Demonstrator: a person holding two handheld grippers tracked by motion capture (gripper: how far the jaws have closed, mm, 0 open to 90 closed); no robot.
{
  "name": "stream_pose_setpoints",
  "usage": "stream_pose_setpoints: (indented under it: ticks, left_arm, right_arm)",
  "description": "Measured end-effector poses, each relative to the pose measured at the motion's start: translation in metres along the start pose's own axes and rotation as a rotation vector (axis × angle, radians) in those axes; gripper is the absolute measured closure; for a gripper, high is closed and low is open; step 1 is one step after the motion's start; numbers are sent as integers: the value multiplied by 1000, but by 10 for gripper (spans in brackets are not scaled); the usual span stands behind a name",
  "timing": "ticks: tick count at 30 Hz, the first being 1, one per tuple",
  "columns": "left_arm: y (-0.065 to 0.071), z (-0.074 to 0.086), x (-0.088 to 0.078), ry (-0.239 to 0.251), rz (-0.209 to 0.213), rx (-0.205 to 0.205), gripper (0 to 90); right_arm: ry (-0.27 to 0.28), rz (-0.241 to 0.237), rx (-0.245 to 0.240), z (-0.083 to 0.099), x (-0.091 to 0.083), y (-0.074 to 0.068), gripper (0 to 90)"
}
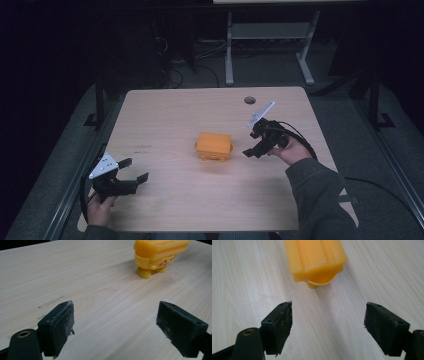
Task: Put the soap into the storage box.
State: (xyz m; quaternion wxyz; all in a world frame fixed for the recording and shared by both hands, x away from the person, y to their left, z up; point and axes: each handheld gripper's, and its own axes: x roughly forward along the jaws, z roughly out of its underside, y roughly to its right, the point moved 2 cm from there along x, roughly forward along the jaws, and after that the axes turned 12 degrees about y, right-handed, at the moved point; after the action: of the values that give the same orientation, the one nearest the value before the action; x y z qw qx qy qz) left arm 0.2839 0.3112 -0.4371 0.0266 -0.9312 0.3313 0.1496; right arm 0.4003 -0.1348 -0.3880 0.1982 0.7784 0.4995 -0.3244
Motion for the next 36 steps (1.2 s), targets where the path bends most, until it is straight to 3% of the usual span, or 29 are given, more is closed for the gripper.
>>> stream_pose_setpoints:
  ticks: [4, 8, 23, 36]
  left_arm:
    - [0, 0, 0, -2, -2, 0, 141]
    - [0, 0, 0, -1, -3, 2, 141]
    - [1, 1, 1, -11, -3, 6, 141]
    - [2, 1, 3, -19, 1, 11, 141]
  right_arm:
    - [6, -1, 31, 10, -2, 1, 222]
    - [15, 4, 23, 15, -5, 0, 227]
    - [18, 29, 69, 46, -16, -1, 227]
    - [34, 42, 136, 77, -23, -6, 227]
